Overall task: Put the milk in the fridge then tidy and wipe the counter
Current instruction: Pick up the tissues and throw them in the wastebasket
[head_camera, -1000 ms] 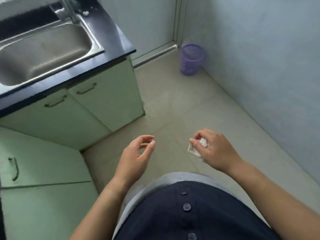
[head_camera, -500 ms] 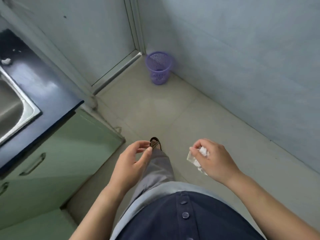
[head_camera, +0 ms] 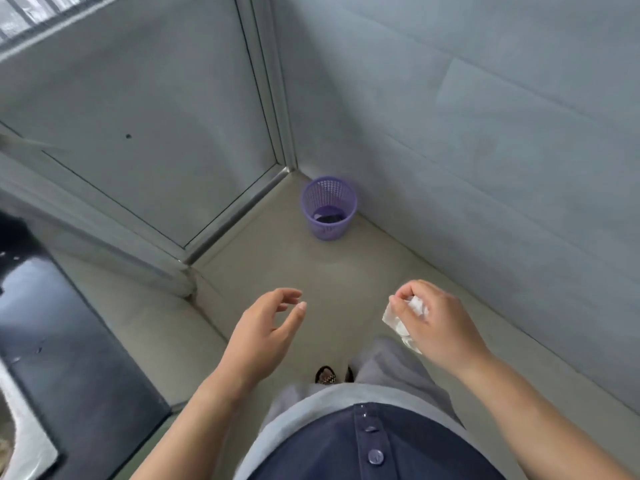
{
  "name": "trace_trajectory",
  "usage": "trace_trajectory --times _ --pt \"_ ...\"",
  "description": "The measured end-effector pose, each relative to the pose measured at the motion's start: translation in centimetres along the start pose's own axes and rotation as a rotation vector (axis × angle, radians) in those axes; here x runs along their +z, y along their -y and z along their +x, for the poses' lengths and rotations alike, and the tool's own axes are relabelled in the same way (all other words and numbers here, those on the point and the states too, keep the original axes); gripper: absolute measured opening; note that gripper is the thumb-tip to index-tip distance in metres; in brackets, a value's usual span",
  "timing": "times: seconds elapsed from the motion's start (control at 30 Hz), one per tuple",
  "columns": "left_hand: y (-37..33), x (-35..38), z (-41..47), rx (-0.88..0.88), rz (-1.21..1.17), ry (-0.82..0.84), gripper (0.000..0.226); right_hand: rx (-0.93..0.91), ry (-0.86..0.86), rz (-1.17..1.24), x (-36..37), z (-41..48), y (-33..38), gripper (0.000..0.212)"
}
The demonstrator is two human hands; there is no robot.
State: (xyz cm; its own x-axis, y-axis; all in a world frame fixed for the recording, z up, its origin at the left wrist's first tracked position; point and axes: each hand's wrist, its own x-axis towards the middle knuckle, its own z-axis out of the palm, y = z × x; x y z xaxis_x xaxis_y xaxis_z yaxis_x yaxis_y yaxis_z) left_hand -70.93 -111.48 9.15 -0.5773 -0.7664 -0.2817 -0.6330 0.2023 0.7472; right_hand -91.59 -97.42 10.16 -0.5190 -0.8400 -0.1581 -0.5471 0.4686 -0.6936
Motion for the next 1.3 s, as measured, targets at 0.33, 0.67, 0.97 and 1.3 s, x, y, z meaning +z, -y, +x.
trace_trajectory --times 0.33,0.67,0.97,1.3 --pt "-1.7 -2.5 21.6 -0.135 -0.070 0.009 0.015 -0.024 0.144 0.027 0.3 24.6 -0.1 0.010" --pt "-0.8 -5.7 47.0 -0.317 0.012 0.081 0.019 0.074 0.195 0.061 3.1 50.7 -1.6 0.014" --pt "15.2 3.0 64.2 -0.302 0.202 0.291 0.029 0.292 0.150 -0.035 17.2 61.8 -14.0 0.023" --pt "33.3 17.1 71.0 -0.391 0.164 0.317 0.045 0.424 0.236 0.056 35.1 65.0 -29.3 0.036"
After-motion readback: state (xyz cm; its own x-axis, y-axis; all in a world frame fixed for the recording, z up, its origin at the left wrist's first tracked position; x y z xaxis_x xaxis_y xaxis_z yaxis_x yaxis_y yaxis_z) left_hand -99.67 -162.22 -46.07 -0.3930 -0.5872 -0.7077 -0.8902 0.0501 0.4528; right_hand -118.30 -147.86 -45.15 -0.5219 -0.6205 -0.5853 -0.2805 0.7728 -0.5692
